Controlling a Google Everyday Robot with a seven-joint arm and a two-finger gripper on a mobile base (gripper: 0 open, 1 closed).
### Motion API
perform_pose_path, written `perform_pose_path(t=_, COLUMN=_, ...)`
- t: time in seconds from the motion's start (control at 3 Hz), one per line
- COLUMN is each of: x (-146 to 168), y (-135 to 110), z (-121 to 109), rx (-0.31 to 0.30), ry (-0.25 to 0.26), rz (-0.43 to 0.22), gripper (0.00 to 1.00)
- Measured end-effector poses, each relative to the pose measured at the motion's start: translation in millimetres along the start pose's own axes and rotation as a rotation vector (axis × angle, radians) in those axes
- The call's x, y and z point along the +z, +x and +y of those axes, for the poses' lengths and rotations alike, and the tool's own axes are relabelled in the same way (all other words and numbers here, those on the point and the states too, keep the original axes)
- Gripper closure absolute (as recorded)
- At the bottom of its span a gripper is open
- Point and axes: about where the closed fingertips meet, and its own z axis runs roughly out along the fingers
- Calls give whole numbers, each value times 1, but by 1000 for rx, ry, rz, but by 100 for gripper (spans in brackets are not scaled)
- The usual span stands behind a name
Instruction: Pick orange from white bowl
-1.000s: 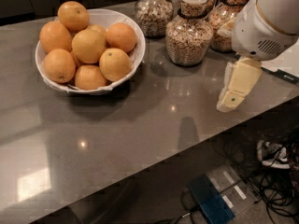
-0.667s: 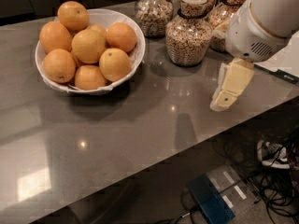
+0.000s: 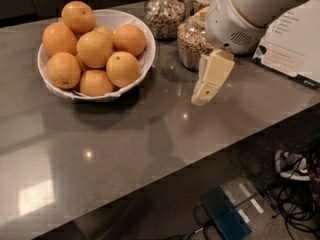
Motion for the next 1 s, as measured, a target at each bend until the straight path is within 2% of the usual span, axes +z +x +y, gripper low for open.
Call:
perform_pose_path(t=0.67, x=18, y=-48, z=-9, rx=-71, ry=-30, rz=-104, gripper=0)
perform_pose_path(t=1.0, x=18, y=-48, z=-9, rx=-71, ry=-30, rz=-104, gripper=0)
